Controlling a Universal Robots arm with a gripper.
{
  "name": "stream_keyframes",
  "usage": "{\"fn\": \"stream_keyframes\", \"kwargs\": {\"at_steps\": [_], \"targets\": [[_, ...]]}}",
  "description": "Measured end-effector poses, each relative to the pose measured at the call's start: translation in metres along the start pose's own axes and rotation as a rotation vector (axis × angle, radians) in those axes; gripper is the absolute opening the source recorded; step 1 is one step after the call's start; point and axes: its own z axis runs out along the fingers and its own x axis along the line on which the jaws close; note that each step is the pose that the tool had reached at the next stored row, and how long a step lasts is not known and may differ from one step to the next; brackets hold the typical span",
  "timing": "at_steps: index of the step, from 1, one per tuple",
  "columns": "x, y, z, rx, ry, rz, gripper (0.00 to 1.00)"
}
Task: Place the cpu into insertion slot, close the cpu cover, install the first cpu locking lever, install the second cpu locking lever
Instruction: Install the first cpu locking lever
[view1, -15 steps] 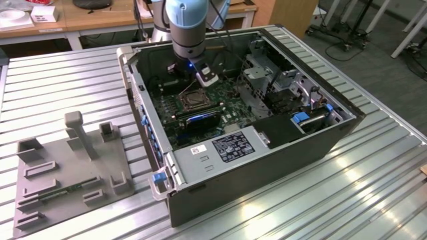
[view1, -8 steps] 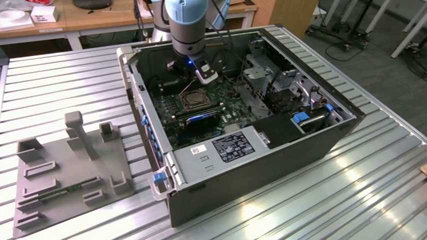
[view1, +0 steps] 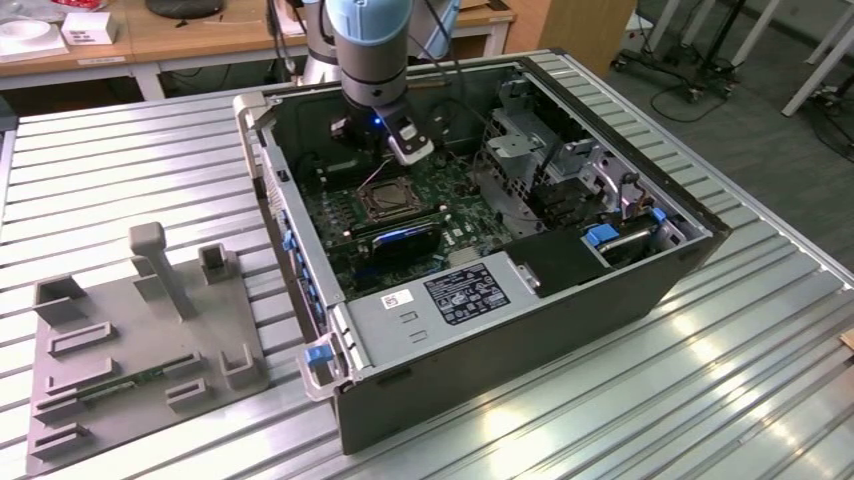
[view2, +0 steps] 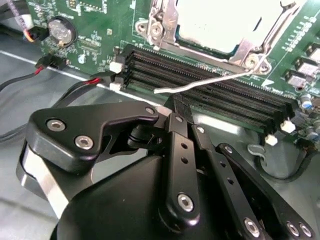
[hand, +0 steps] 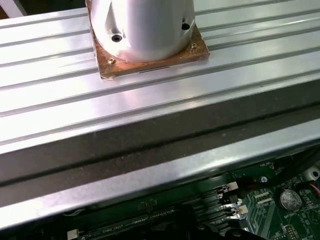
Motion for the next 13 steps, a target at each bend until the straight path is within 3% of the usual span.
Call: {"fn": "stream_keyframes", "kwargs": {"at_steps": [5, 13], "targets": [[-0.0009, 0.0036, -0.0090, -0.0007, 0.0003, 0.000, 0.11], [-0.0034, -0.0019, -0.0139, -0.0028, 0.0007, 0.001, 0.11]]}}
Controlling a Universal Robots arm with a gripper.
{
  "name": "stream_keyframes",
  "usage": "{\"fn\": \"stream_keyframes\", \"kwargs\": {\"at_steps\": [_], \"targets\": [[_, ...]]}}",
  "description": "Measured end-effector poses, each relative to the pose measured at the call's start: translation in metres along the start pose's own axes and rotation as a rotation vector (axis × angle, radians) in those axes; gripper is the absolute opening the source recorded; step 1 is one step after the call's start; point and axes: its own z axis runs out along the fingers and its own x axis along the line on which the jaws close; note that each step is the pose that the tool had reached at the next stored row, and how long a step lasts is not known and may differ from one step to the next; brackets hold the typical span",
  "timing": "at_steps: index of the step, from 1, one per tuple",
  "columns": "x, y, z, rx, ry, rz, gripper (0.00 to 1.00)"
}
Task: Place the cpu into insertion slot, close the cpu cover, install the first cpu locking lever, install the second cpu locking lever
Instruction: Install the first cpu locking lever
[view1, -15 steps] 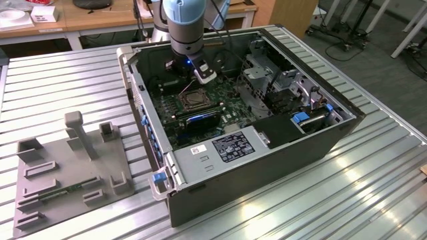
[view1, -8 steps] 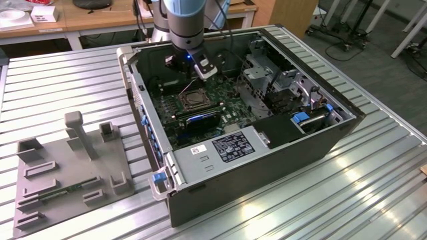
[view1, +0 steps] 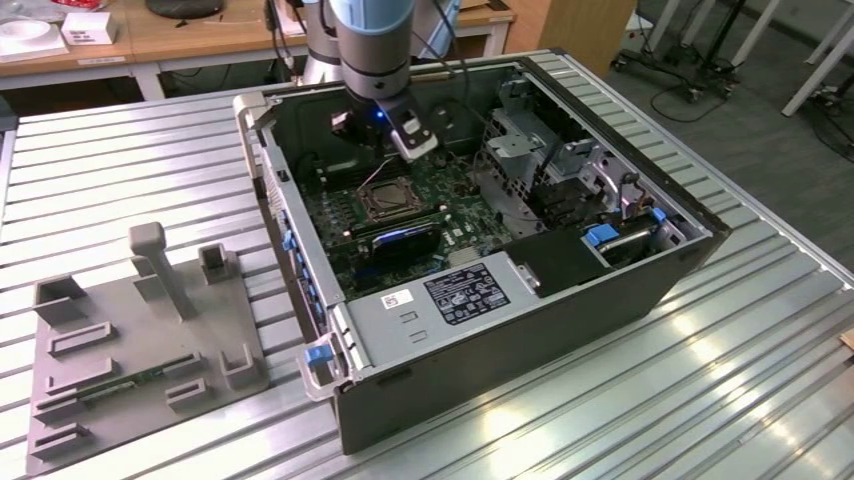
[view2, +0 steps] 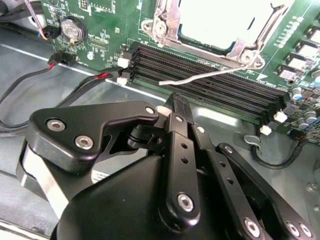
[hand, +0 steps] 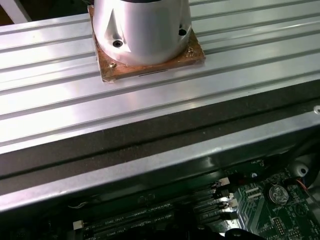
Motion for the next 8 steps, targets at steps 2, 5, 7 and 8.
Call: {"fn": "stream_keyframes", "kwargs": {"at_steps": [2, 5, 7, 8], "targets": [[-0.0007, -0.0018, -0.0013, -0.0020, 0.0006, 0.000, 0.11], [-0.0015, -0.0044, -0.0030, -0.0068, 0.0016, 0.001, 0.11], [-0.0017, -0.0059, -0.0039, -0.0102, 0.0023, 0.002, 0.11], [-0.0018, -0.0066, -0.0044, -0.0116, 0.0026, 0.002, 0.11]]}}
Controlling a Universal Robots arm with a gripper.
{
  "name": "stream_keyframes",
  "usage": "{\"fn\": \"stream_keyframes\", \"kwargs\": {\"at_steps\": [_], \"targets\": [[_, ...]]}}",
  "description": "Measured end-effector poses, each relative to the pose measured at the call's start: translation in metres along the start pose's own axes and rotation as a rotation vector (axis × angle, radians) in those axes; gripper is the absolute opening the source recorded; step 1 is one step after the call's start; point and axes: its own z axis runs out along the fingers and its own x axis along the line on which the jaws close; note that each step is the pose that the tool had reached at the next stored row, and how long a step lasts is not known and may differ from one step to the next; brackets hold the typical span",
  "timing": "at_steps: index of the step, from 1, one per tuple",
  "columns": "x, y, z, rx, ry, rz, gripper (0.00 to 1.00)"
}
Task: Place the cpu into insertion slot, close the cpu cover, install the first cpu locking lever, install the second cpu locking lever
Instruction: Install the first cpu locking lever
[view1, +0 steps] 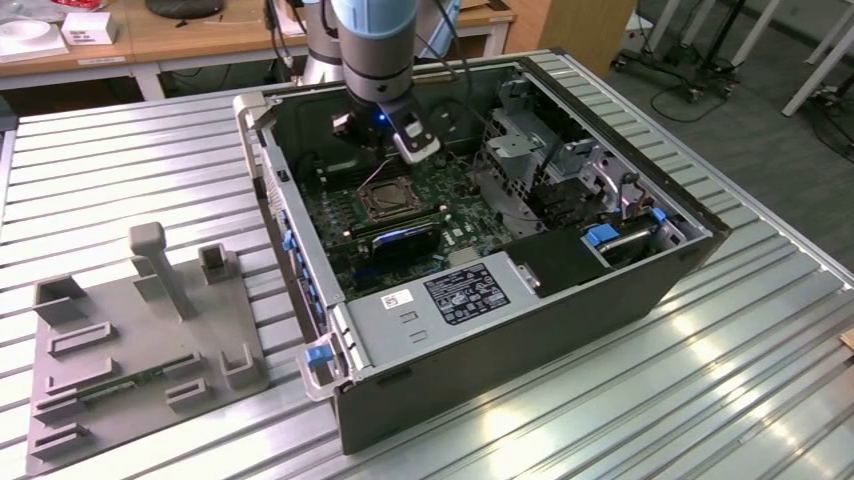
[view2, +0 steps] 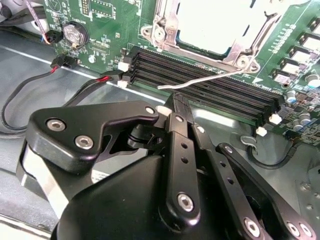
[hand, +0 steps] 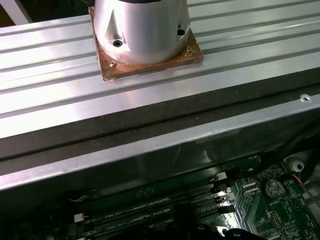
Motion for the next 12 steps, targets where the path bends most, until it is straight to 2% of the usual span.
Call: {"fn": "stream_keyframes", "kwargs": {"at_steps": [6, 12], "targets": [[0.0002, -0.0031, -0.0015, -0.0037, -0.0027, -0.001, 0.11], [0.0021, -0.0048, -0.0003, -0.0080, -0.0153, -0.006, 0.11]]}}
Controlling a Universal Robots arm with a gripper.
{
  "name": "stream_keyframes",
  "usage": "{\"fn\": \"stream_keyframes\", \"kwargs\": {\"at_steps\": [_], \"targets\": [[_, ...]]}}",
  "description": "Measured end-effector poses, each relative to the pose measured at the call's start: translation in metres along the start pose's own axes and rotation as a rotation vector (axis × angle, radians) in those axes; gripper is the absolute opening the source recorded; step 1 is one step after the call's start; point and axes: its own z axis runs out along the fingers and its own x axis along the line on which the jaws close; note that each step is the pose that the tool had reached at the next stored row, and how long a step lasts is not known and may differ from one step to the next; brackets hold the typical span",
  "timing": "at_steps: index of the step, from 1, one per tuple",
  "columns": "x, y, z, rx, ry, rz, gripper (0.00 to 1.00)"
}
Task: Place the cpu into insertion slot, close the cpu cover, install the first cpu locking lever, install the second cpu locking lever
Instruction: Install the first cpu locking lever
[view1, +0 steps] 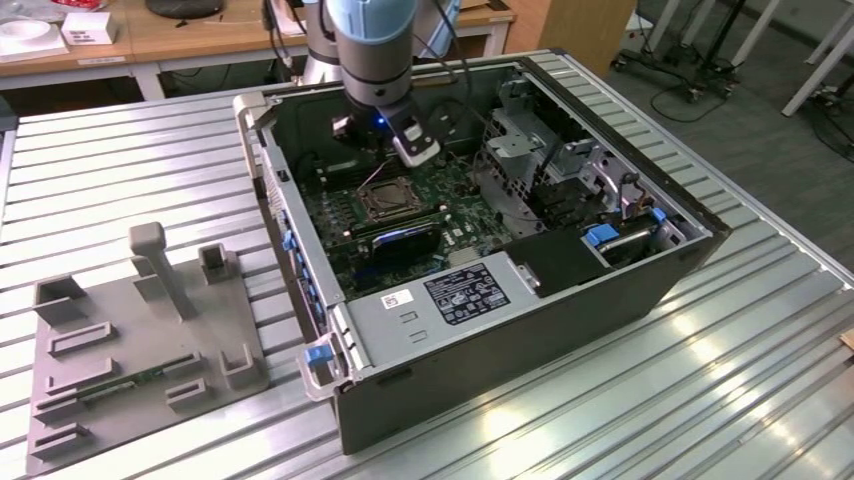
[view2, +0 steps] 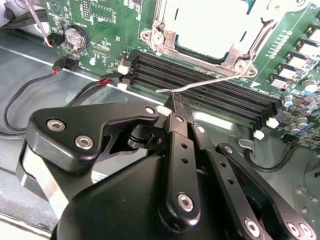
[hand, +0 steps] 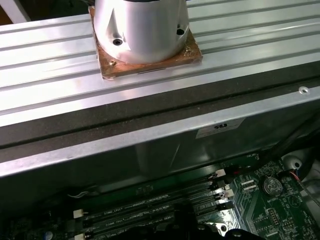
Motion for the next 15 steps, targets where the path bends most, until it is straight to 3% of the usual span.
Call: {"fn": "stream_keyframes", "kwargs": {"at_steps": [6, 15], "targets": [[0.0003, -0.0003, 0.0004, -0.0007, -0.0021, -0.001, 0.11], [0.0012, -0.0024, 0.0037, -0.0039, -0.0114, -0.005, 0.11]]}}
